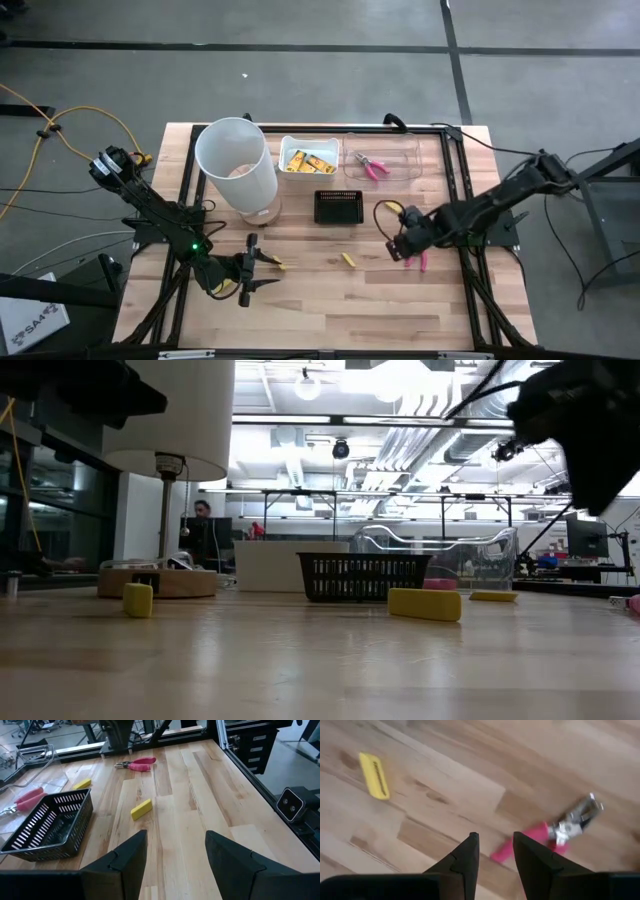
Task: Pick & Place School Supplies
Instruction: Put the pink hole puncher into the transparent bin
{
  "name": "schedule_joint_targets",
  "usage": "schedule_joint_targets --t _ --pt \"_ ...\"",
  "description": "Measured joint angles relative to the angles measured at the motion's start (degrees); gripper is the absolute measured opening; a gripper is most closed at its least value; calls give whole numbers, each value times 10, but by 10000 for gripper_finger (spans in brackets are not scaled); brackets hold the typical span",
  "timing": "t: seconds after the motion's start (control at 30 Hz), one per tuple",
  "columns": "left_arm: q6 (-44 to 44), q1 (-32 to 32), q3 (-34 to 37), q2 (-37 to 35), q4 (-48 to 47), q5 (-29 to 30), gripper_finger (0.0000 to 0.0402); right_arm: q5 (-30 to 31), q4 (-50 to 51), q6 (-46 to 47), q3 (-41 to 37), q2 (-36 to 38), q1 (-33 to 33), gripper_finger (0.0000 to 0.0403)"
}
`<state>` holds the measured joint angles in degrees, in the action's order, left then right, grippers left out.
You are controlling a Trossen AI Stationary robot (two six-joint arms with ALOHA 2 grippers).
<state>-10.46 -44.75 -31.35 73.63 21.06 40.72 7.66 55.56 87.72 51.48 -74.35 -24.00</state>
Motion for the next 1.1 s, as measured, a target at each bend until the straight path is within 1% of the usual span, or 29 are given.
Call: schedule_joint_targets --t 0.1,0.3,0.47,0.63,0.87,1.1 --pt "0 0 0 0 0 0 193 -1 7 56 0 -19 -32 112" --pt "0 0 0 0 0 0 193 -8 11 132 0 -61 -90 112" --pt "0 0 0 0 0 0 193 -36 7 200 0 -90 -127 112" --pt "0 0 0 0 0 0 193 -30 3 267 0 -109 -157 112" --pt "0 0 0 0 0 0 193 -18 12 343 0 -126 -173 112" --pt "0 0 0 0 0 0 193 -22 32 357 0 -131 -173 112"
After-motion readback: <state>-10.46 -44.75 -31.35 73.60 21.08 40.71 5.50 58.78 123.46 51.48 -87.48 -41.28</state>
